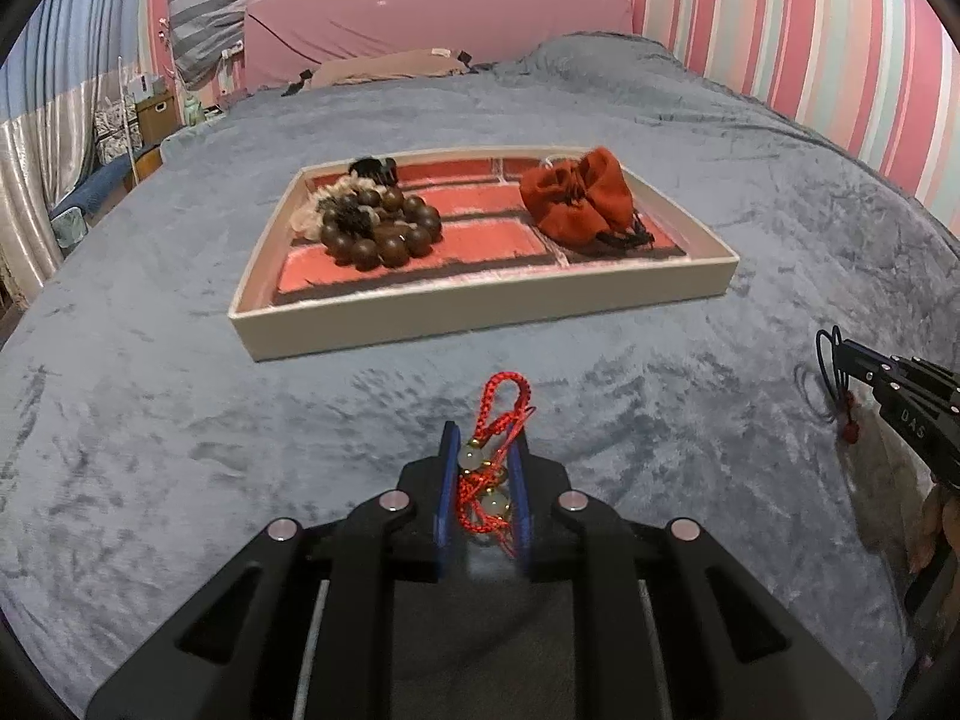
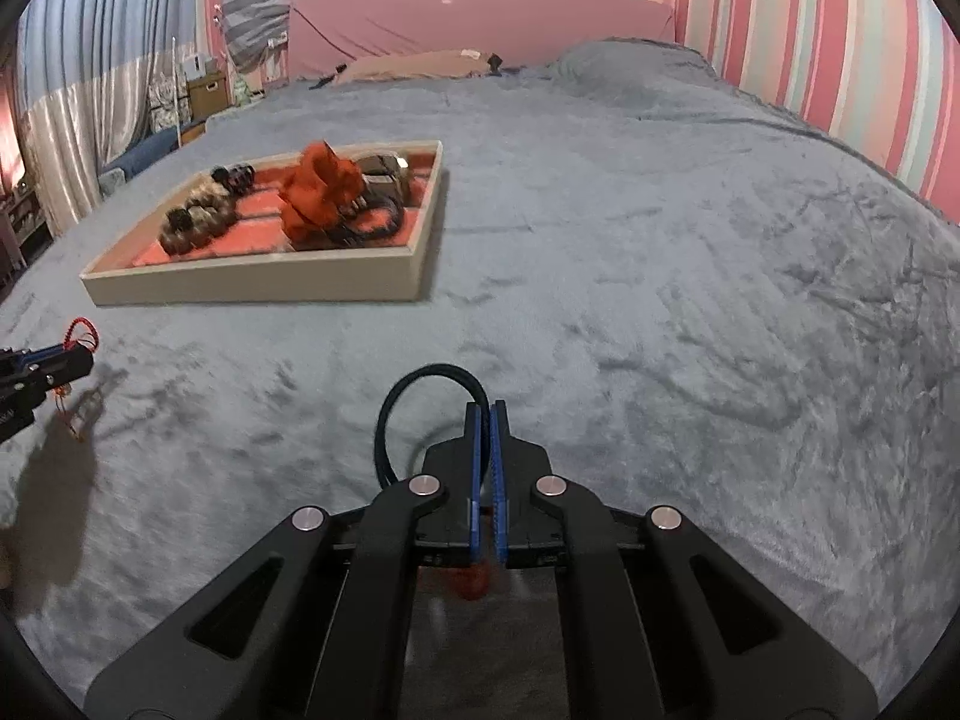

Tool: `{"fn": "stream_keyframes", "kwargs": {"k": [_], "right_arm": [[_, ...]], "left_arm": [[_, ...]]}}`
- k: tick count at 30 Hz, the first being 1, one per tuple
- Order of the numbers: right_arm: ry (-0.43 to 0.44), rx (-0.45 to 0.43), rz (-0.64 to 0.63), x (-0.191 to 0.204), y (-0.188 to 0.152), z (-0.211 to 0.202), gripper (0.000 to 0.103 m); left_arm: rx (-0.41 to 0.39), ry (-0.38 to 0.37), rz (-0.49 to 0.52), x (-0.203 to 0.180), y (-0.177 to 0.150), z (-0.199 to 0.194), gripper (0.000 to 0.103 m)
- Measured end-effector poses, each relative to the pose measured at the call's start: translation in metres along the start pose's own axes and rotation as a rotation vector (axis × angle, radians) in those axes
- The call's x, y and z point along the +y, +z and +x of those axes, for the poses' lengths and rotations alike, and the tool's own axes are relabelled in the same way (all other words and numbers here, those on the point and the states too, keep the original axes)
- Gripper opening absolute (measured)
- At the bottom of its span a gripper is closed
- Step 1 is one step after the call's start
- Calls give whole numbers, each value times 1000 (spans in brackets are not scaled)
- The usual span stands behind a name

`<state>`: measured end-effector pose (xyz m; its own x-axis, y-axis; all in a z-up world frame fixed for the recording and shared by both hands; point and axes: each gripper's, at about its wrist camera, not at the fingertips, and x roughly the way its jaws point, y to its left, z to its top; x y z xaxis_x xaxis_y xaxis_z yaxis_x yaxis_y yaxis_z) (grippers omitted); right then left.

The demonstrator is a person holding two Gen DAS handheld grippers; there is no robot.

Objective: Organize jewelry
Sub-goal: 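Carry the tassel charm and hair tie into the tray and open both tools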

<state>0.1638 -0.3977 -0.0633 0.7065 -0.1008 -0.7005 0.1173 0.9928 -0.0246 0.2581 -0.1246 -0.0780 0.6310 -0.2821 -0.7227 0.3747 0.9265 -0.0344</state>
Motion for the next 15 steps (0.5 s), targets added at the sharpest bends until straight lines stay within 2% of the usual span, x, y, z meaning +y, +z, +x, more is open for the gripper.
{"fn": "stream_keyframes", "kwargs": {"k": [7,15], "right_arm": [[27,-51,1,22,34,-14,4],[65,-70,13,45,76,1,4]], "left_arm": [[-21,-7,-30,15,18,-13,16],[-39,16,-49,37,58,-1,16]]}}
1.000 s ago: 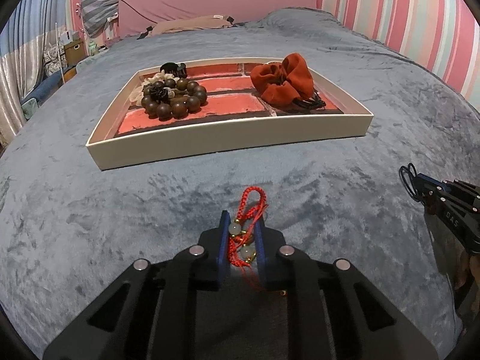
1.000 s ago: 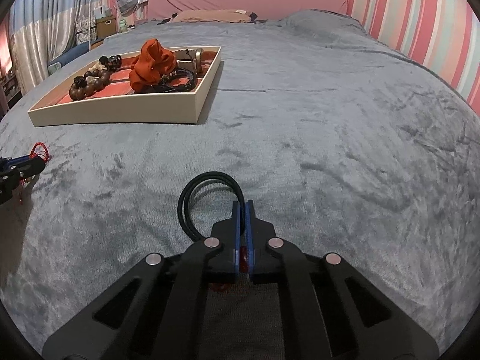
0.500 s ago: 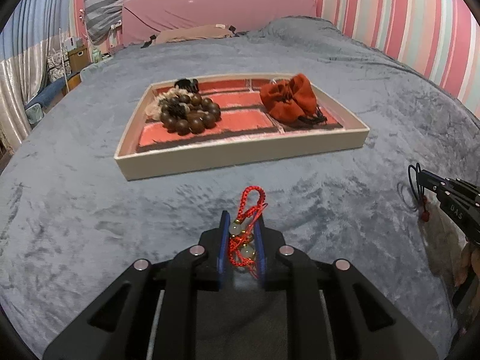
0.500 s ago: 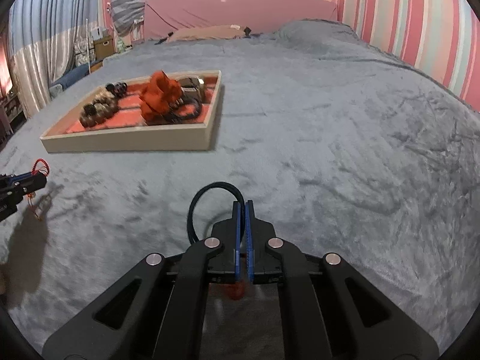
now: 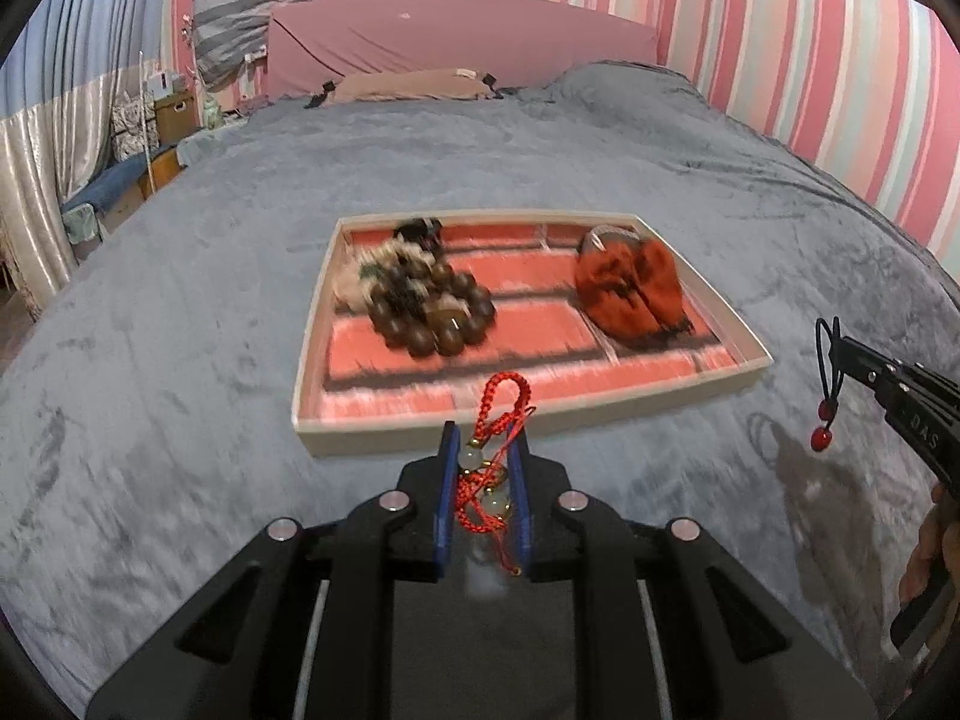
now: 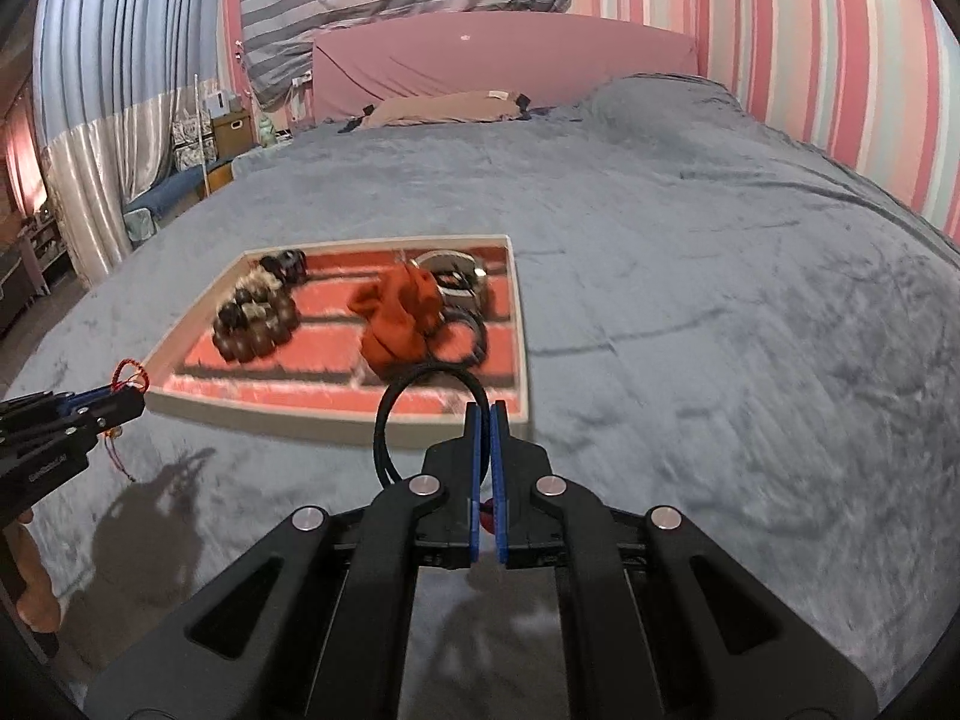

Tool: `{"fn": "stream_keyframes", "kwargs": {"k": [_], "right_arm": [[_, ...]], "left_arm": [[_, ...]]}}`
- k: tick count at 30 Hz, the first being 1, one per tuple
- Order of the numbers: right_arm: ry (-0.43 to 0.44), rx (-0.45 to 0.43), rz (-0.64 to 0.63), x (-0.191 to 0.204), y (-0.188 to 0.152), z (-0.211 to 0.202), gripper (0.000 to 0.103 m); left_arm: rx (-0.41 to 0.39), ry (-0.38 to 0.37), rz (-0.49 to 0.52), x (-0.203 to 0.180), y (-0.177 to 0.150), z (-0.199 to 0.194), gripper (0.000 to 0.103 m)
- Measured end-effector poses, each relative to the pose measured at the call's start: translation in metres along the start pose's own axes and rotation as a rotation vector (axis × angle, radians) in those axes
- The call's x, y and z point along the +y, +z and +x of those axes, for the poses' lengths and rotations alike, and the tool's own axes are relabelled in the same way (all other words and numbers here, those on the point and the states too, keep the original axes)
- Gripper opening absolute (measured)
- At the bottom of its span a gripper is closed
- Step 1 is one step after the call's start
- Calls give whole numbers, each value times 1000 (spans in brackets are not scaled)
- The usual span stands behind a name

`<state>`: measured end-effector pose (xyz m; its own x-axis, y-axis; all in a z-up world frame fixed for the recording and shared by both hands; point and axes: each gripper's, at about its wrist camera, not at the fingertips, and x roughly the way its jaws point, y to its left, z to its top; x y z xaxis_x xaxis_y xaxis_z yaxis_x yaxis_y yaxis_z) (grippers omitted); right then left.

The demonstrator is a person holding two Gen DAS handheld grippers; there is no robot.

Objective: Organize jewelry
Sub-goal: 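Carry the tassel charm and hair tie into the tray and open both tools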

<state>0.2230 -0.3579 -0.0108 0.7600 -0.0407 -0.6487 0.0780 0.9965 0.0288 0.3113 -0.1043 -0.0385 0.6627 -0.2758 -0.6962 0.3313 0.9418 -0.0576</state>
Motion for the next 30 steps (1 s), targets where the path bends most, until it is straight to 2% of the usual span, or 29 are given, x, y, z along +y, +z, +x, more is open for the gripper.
{"fn": "stream_keyframes", "kwargs": {"k": [8,12,18,30], "right_arm": [[11,7,-13,23,40,37,4],[1,29,-22,32,54,62,4],[-21,100,-39,39,42,98,4],[-11,165,-15,35,18,114,6]], "left_arm": [[23,41,-24,20,42,37,16],[51,79,-27,27,49,60,16],[100,112,-40,35,41,90,16],[156,121,-49,37,19,109,17]]}}
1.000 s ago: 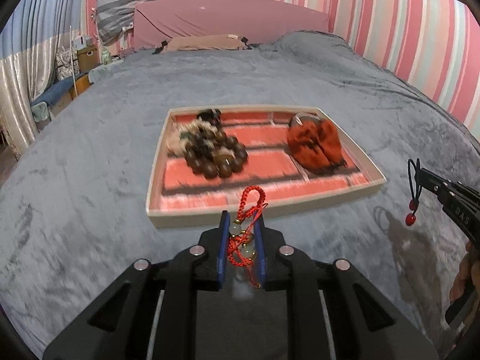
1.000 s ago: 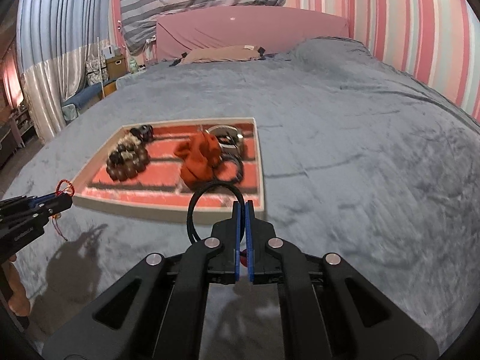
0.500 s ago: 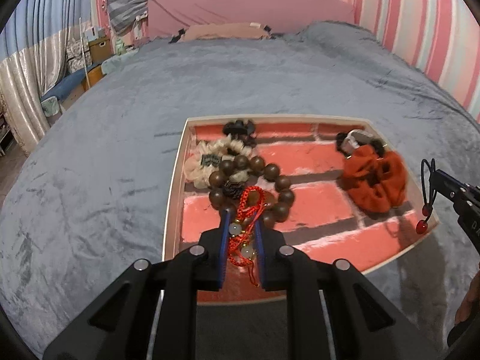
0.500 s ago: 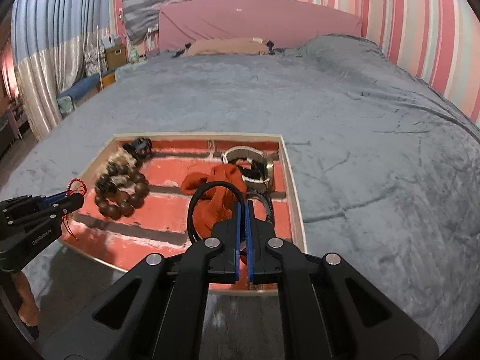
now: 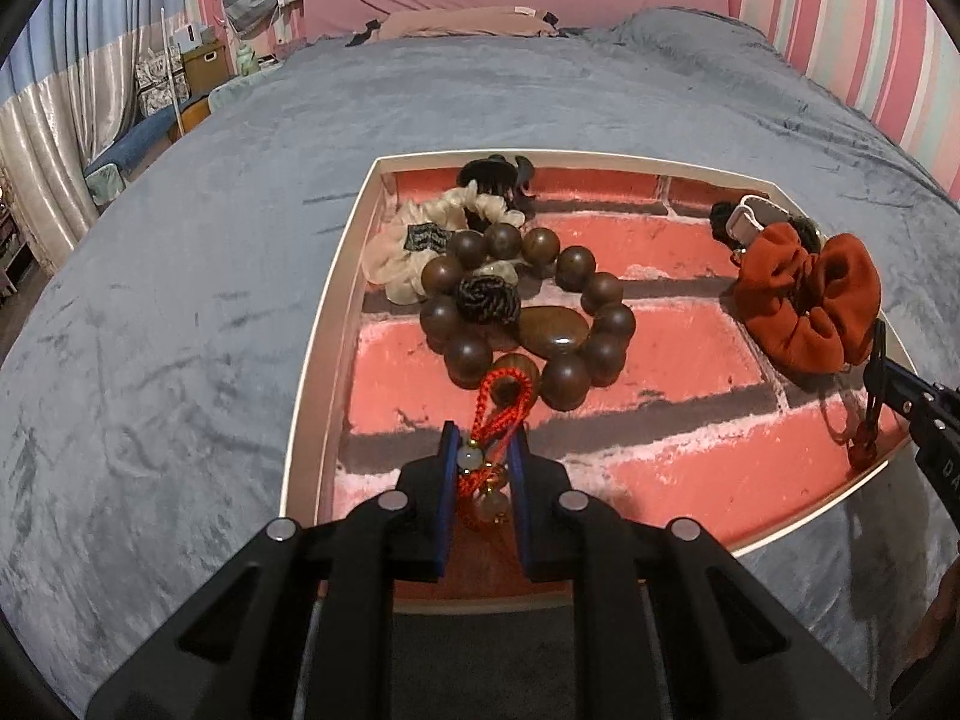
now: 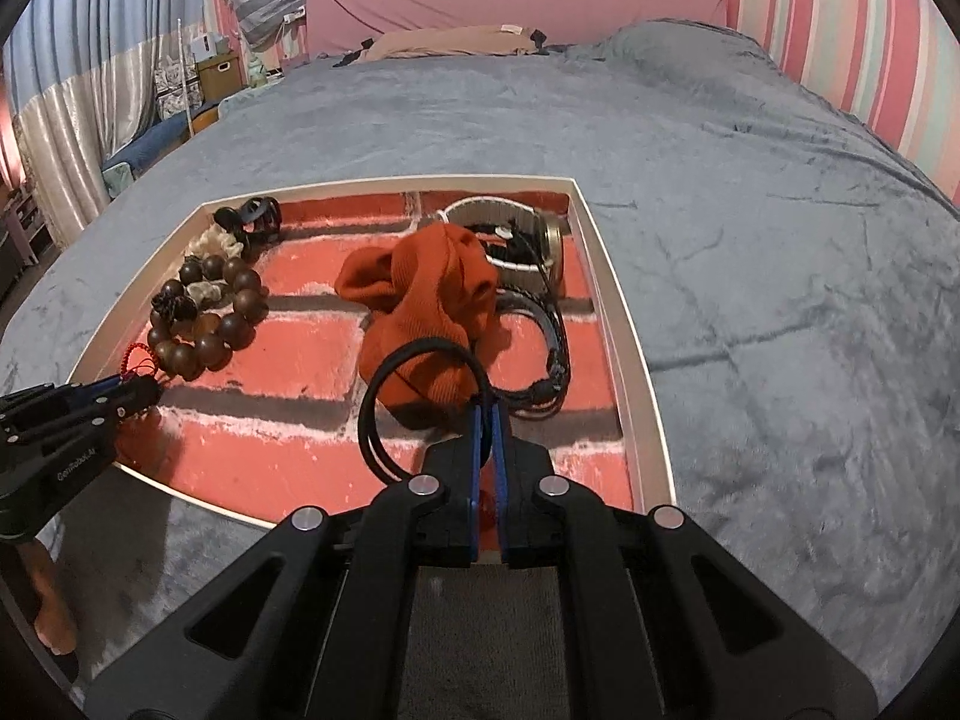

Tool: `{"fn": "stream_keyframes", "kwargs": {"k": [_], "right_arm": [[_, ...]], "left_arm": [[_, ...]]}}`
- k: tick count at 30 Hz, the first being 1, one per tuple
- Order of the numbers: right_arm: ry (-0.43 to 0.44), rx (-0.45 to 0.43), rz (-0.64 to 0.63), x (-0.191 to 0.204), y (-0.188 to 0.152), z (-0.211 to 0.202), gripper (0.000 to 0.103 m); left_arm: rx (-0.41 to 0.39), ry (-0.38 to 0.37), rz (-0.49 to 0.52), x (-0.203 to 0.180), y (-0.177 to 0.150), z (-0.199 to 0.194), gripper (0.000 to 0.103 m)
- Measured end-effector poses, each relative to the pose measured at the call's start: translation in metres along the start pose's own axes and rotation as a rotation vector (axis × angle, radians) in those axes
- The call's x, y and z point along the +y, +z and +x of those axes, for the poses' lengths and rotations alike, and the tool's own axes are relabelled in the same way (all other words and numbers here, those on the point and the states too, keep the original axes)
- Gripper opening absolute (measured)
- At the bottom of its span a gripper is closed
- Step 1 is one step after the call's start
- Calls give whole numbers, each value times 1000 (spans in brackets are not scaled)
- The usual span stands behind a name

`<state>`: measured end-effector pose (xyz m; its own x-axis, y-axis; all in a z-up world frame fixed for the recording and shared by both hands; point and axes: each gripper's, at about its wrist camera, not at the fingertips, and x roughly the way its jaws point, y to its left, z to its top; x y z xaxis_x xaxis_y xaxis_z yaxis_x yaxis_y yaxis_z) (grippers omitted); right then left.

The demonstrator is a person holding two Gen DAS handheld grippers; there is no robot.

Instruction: Organize jewelry

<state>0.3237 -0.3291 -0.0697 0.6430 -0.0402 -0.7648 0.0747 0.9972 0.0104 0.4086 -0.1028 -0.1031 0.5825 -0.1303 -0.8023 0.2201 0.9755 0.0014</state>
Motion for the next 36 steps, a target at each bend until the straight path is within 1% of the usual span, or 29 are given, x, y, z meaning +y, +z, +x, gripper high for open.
{"fn": "stream_keyframes", "kwargs": {"k": [2,5,7,8,9,10,11,12,13,16,17,18,19,20,21,24,25,27,30,32,36], "right_arm": [[5,6,-9,1,-2,1,8],[-1,1,-26,2,-4,-1,22],[16,-19,-19,0,-5,-6,50],[21,-28,-17,0,-5,-9,55],[13,-41,-21,0,-5,-13,58],[10,-52,-26,1,-5,-18,59],[13,-63,-30,2,-5,-23,61],[12,-75,-31,2,-5,-28,66],[10,-90,-34,2,-6,-35,72],[-1,-126,-48,4,-11,-53,82],[-1,-133,-49,3,-12,-59,83],[1,-140,-49,2,-15,-66,86],[-1,-149,-49,2,-18,-75,92],[-7,-157,-50,2,-21,-82,95],[-12,-170,-52,2,-25,-93,98],[-13,-203,-41,3,-37,-124,99],[-8,-208,-31,3,-43,-135,99],[3,-214,-11,5,-53,-152,99],[-21,-232,-12,12,-71,-178,99],[-37,-240,-10,17,-82,-193,99],[-53,-249,11,25,-102,-218,99]], "left_arm": [[3,3,-7,0,1,-1,17],[-15,22,7,-2,1,-6,18],[-23,20,5,-2,1,-10,18],[-27,15,3,-1,0,-13,18],[-32,13,2,0,0,-16,20],[-45,12,1,0,-1,-22,30],[-57,14,0,0,-1,-26,38],[-77,22,-2,0,-2,-33,53],[-92,29,-2,0,-4,-39,61],[-125,25,7,-1,-9,-59,64],[-131,25,12,-1,-12,-66,65],[-140,29,15,-1,-16,-74,69],[-149,36,18,0,-20,-81,75],[-164,49,19,1,-25,-91,77],[-177,55,12,3,-29,-102,83],[-197,38,-17,11,-42,-133,87],[-204,43,-30,13,-47,-143,91],[-231,67,-49,17,-60,-165,94],[-256,75,-50,19,-79,-190,94],[-252,65,-37,18,-94,-205,94],[-245,74,-28,17,-115,-223,94]]}}
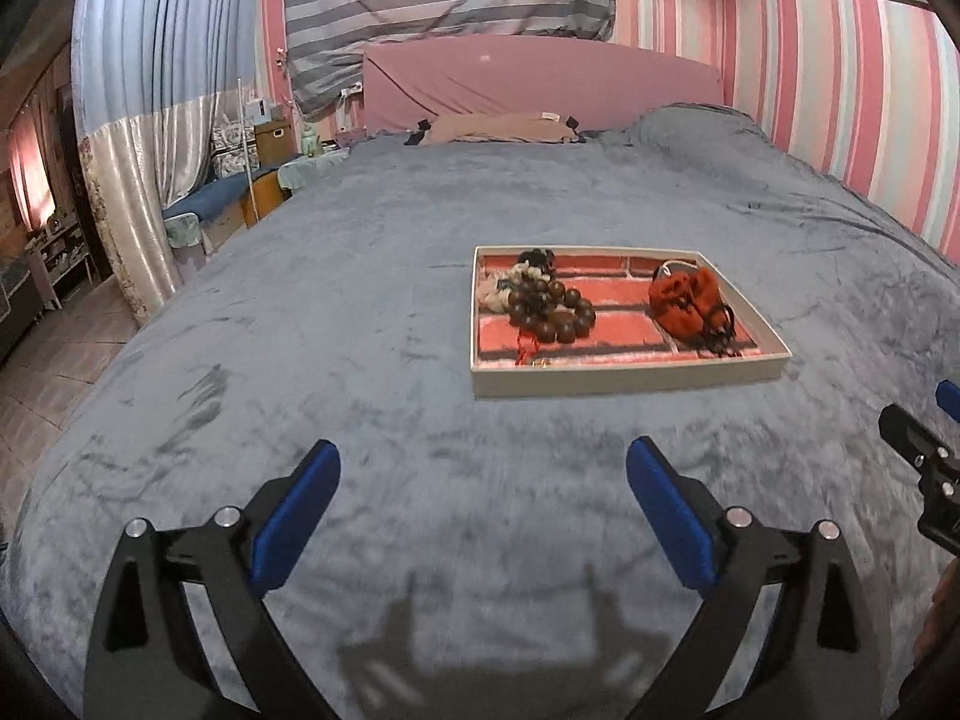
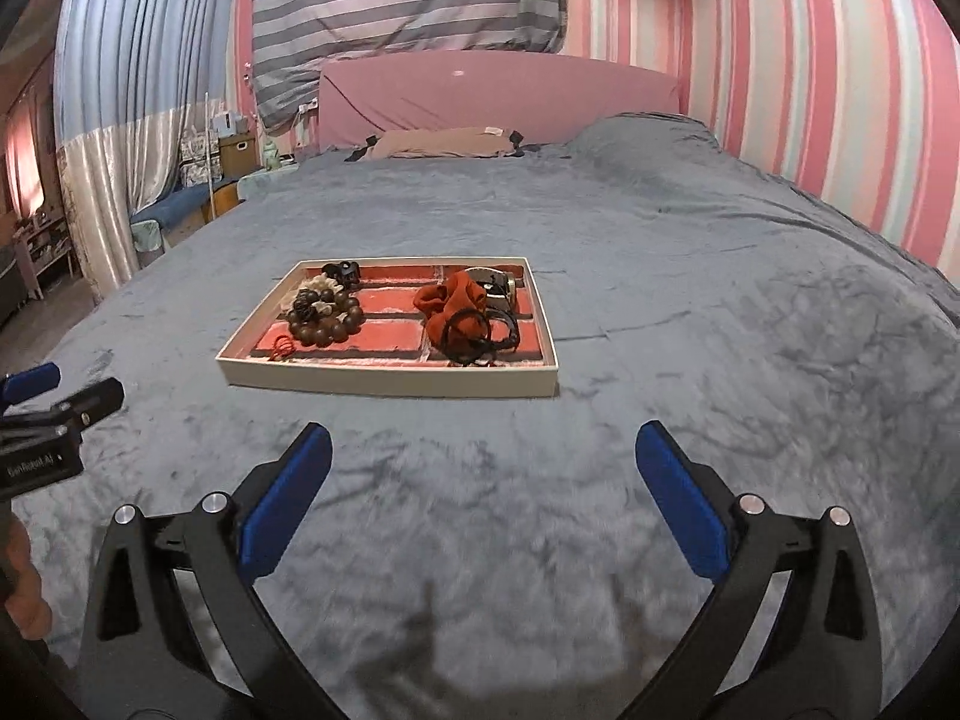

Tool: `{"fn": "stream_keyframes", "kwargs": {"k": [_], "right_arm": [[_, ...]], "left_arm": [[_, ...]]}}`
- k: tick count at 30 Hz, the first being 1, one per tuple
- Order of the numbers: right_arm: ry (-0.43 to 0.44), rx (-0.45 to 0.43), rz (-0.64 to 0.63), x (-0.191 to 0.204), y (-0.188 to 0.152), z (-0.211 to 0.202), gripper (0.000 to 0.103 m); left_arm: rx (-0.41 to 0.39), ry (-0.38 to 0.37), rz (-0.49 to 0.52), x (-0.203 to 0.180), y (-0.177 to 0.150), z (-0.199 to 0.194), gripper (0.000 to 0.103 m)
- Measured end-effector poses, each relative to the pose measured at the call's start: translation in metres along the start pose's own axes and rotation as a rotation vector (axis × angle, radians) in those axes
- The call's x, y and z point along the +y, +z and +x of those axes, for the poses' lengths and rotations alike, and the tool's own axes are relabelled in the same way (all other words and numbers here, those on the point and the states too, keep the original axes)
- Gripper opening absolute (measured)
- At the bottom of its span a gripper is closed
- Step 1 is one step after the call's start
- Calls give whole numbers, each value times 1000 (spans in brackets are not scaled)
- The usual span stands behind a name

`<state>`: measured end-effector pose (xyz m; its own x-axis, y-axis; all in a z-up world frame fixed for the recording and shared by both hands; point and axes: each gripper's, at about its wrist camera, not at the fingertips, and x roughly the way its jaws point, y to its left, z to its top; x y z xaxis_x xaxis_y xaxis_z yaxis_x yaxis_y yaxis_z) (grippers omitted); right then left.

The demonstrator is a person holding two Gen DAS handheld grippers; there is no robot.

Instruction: Organize jewelry

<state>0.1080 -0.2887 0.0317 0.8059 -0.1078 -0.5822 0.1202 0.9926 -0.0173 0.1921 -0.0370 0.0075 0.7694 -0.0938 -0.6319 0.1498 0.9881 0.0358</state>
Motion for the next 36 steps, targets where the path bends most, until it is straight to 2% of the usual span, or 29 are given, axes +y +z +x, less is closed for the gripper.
{"fn": "stream_keyframes", "kwargs": {"k": [7,12,16,36], "right_arm": [[-64,-47,-14,12,-10,-52,99],[-95,-69,-36,20,-14,-73,99],[-107,-79,-45,23,-17,-86,99],[-133,-95,-46,26,-22,-100,99]], "left_arm": [[-17,17,21,-3,-20,-40,94],[-13,-3,18,-3,-24,-58,94],[-40,20,19,0,-27,-70,94],[-99,42,16,2,-31,-95,94]]}}
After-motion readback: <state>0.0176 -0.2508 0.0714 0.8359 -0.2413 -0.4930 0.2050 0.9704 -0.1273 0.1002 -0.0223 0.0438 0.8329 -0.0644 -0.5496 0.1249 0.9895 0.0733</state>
